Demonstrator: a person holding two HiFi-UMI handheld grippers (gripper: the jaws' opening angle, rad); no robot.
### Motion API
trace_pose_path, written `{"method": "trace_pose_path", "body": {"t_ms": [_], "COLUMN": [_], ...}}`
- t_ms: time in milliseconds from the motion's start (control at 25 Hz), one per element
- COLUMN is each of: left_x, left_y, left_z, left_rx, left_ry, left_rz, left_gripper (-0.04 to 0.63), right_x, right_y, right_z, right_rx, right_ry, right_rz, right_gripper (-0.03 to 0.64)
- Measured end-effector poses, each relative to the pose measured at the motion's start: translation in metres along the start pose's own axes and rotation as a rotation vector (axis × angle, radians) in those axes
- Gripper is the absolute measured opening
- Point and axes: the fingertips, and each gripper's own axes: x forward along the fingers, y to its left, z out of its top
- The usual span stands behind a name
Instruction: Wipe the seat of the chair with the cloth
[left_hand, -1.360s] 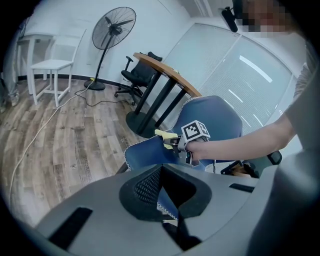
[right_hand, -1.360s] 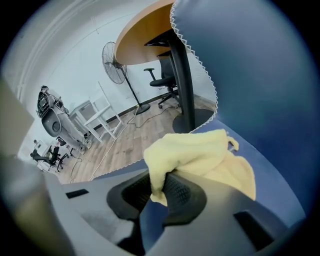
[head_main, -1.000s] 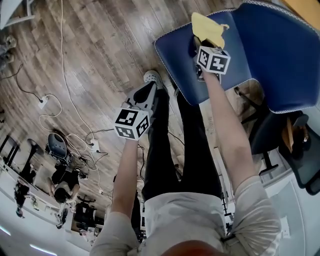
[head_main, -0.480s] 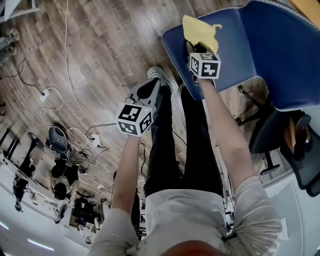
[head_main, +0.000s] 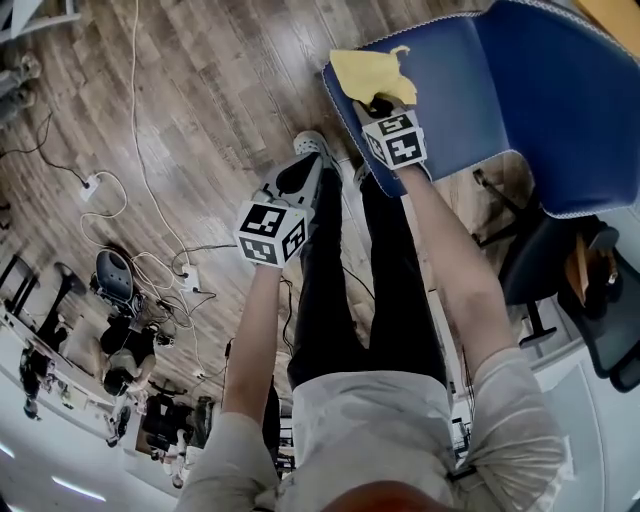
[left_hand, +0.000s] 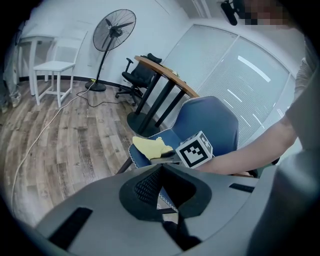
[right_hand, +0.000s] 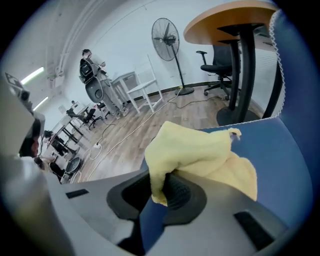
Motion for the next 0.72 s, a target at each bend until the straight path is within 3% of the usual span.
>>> {"method": "trace_pose_path", "body": {"t_ms": [320, 480, 720], "left_x": [0.001, 0.007, 0.013], "left_y": [-0.003, -0.009, -0.021], "left_z": [0.004, 0.001, 0.004], "left_rx": [0.007, 0.008, 0.009], "left_ry": [-0.011, -0.002, -0.005], "left_rz": [0.023, 0.029, 0.033], "left_gripper": [0.026, 0.026, 0.026], "right_x": [-0.004, -0.009, -0.021], "right_y": [0.025, 0.035, 0.043], "right_z": [-0.018, -0.032, -0.054], "right_rx": [-0.224, -0.331, -0.585], "right_ry": [0.07, 0.107, 0.223], "right_rz": [0.119, 0.231, 0.388], "right_gripper": [0.063, 0.063, 0.063]}}
